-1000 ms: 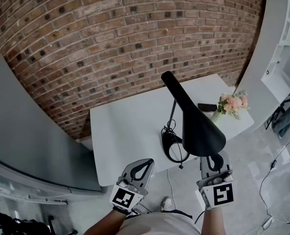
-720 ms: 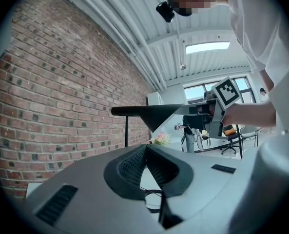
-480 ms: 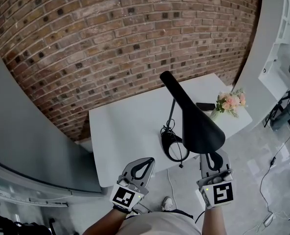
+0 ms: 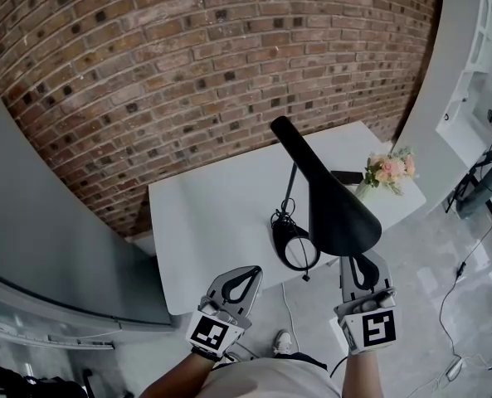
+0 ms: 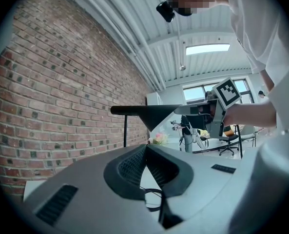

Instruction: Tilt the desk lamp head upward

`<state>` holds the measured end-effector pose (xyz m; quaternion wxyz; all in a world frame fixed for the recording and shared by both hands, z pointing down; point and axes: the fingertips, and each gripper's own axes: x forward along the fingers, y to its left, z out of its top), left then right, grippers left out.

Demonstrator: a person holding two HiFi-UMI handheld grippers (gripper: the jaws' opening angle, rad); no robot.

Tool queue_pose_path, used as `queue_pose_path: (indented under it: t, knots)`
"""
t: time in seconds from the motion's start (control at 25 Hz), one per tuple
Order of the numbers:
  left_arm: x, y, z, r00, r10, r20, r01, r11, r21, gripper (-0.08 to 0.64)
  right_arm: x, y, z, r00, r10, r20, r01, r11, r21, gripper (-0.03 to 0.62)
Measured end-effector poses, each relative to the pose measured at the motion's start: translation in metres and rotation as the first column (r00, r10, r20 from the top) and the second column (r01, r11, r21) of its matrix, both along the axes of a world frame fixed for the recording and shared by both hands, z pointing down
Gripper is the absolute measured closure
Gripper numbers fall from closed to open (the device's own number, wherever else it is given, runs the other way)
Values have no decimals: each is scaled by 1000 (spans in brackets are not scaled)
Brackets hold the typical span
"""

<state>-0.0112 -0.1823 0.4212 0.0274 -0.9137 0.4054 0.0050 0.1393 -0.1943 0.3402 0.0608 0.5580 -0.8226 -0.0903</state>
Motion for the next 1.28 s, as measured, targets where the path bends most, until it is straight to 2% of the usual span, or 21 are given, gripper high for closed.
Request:
queue_pose_path:
  t: [1.28]
  knots:
    - [0,18,-4,1000,-9,-7,9,1000,9,552,0,17,-1,1000,-10,3,10,1000,9,580]
